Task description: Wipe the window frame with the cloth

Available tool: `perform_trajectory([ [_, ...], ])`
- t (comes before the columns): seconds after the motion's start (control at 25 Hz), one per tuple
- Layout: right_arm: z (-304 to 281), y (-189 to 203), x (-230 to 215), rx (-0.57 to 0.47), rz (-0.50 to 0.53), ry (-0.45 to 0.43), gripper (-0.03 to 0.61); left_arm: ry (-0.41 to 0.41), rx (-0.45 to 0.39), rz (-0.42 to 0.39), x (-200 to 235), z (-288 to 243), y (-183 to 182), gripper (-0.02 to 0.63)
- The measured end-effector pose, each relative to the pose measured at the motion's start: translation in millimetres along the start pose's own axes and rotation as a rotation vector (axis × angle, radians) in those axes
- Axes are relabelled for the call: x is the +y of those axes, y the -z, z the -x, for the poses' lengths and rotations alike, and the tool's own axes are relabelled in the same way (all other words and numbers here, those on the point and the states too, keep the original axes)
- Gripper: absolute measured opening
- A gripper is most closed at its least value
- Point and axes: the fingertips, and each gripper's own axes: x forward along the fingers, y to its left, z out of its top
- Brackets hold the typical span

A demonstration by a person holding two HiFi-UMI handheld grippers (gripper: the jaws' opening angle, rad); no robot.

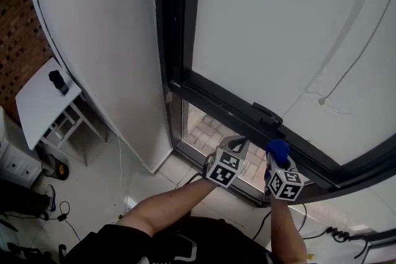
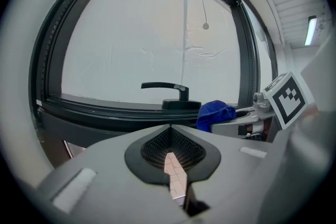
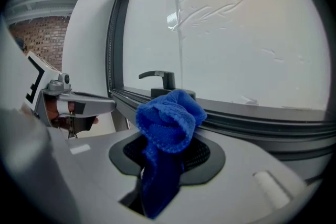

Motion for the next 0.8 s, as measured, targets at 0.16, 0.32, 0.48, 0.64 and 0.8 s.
perform_trajectory([
  [0.16,-10.9,-1.6,16.8,-0.001,-0.020,-0.021,0.143,-0.039,0.000,0.015,16.2,8.3,2.8,-0.009],
  [0.32,-19.2,-7.7,25.7,0.004,-0.009,-0.060,0.143,-0.076,-0.005,0.032,25.4,10.8,2.1,-0.009],
  [0.48,-33.5,-6.7,42.7,0.023,-0.001,-0.124,0.143,-0.158,-0.001,0.048,44.8,20.6,3.4,-0.009],
  [0.64,-44.9,-7.5,58.0,0.037,0.007,-0.175,0.143,-0.253,-0.027,0.099,64.3,30.3,-3.0,-0.009],
  [0.8,-53.5,-10.1,71.1,0.044,0.000,-0.222,0.143,-0.331,-0.034,0.099,78.0,40.8,-3.9,-0.009],
])
